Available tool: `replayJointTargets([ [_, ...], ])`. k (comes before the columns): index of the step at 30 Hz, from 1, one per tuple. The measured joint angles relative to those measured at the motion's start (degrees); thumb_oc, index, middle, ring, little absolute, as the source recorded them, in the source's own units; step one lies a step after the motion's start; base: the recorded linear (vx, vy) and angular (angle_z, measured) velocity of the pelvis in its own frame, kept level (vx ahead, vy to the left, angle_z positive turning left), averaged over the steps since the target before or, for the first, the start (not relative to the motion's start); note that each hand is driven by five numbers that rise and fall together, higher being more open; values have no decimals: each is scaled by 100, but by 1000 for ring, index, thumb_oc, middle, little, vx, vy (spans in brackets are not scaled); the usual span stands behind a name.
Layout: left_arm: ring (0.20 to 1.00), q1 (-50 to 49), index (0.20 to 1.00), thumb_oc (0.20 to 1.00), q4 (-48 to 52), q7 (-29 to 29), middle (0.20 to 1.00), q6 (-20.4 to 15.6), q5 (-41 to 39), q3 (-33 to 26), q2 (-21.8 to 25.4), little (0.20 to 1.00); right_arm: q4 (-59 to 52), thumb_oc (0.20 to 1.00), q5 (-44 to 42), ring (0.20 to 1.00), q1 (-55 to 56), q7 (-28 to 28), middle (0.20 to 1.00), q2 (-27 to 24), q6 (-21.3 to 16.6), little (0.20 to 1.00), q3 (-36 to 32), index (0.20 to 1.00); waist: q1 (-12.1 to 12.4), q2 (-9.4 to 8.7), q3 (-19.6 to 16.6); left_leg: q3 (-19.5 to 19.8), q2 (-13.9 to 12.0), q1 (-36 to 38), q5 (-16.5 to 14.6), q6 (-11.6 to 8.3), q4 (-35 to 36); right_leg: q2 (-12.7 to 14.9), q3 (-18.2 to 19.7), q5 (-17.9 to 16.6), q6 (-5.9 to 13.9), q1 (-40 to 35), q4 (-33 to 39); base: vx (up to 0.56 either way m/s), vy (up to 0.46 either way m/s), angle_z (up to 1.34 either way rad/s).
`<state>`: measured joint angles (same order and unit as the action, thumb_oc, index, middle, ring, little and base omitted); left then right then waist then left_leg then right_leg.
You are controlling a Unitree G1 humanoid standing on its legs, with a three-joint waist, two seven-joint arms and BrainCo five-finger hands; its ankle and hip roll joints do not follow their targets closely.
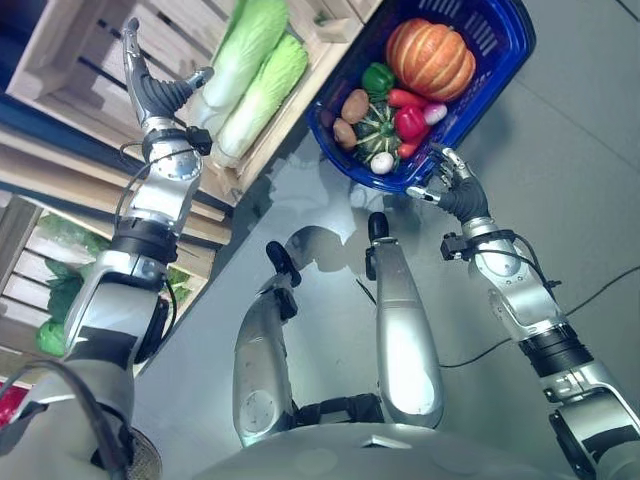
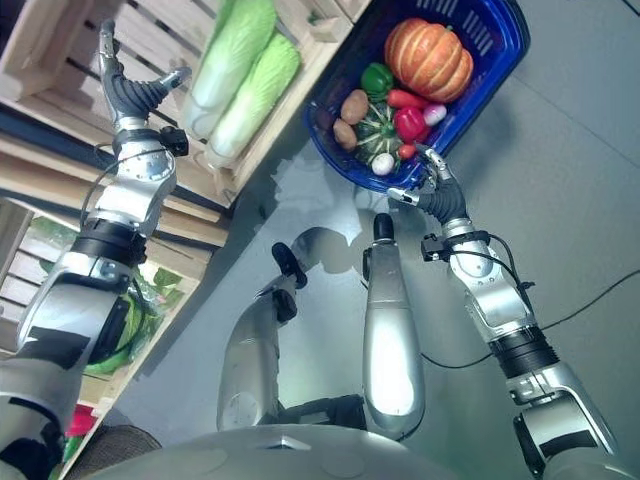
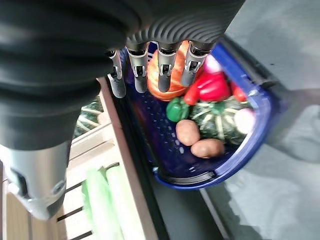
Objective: Pick up fruits and vegetables into the basket
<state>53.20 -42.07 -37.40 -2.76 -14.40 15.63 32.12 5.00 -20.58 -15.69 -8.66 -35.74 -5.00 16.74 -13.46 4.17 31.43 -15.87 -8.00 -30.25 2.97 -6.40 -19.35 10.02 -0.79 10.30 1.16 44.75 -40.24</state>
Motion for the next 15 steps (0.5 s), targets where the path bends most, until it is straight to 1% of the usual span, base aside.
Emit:
replayJointTargets([
  [1, 1000, 158, 1000, 1000, -190, 3, 1000, 59, -224, 0, 5, 1000, -71, 1000, 0, 1000, 17, 50, 1000, -60, 12, 1000, 2, 1000, -55, 1, 1, -34, -3, -67, 8, -15, 31, -17, 36, -2, -7, 122, -28, -1, 52, -11],
  [3, 1000, 345, 1000, 1000, -498, 3, 1000, 153, -405, 9, 5, 1000, -184, 1000, 0, 1000, 28, 84, 1000, -138, 15, 1000, 7, 1000, -109, 1, 1, -84, -4, -152, 19, -28, 67, -39, 80, -34, -60, 263, -38, 2, 47, -12],
  [7, 1000, 584, 1000, 1000, -960, 20, 1000, 414, -834, 11, 17, 1000, -270, 1000, -3, 1000, 36, 169, 1000, -193, 16, 1000, 14, 1000, -227, 0, 1, -111, -8, -357, 18, -43, 73, -69, 144, -34, -60, 514, -57, 3, 20, -6],
  [13, 1000, 764, 1000, 1000, -1469, 53, 1000, 585, -922, 19, 47, 1000, -268, 1000, -6, 1000, 27, 161, 1000, -196, 15, 1000, 20, 1000, -254, -3, -1, -117, -37, -689, 13, -48, -19, -91, 162, -54, -90, 824, -81, -1, -1, -1],
  [15, 1000, 844, 1000, 1000, -1603, 94, 1000, 707, -914, 34, 64, 1000, -266, 1000, -7, 1000, 21, 153, 1000, -195, 17, 1000, 24, 1000, -254, -5, -1, -93, -60, -821, 6, -48, -64, -101, 141, -75, -117, 926, -78, 0, 0, 0],
])
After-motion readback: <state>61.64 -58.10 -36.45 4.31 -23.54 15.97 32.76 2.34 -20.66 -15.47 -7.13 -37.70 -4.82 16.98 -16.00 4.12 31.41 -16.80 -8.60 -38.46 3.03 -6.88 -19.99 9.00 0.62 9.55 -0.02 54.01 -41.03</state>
